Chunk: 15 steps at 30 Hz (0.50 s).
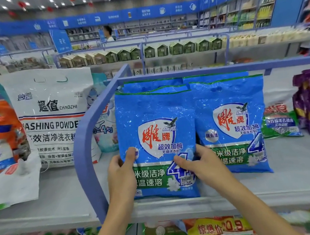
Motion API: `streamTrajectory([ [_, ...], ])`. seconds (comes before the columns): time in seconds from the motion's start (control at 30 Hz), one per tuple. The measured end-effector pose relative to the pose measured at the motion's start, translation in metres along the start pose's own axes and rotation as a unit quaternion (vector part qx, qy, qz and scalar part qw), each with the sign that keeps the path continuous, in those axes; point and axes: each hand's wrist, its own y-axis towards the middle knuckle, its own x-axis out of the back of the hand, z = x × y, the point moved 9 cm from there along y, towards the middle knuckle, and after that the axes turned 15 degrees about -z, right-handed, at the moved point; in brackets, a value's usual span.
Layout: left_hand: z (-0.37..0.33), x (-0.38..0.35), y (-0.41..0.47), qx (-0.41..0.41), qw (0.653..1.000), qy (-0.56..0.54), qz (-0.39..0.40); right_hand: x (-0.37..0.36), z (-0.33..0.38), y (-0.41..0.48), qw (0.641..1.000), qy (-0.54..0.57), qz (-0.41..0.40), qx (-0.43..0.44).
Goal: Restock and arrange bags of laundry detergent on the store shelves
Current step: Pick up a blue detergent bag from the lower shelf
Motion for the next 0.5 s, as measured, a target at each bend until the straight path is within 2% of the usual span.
streamTrajectory([
  [0.17, 0.005, 0.005, -0.004, -0.001, 1.000, 0.000, 0.030, 0.005, 0.002, -0.012, 0.999, -0.033, -0.026, 0.027],
  [0.33, 0.015, 0.006, -0.017, -0.103, 0.983, 0.110, 0.104, 0.005, -0.007, -0.036, 0.987, -0.151, -0.024, 0.053],
  [0.4, 0.016, 0.006, -0.022, -0.136, 0.976, 0.130, 0.106, 0.001, -0.010, -0.038, 0.982, -0.176, -0.016, 0.063],
  [0.5, 0.014, 0.006, -0.024, -0.172, 0.970, 0.145, 0.091, 0.002, -0.009, -0.038, 0.978, -0.185, -0.051, 0.078],
])
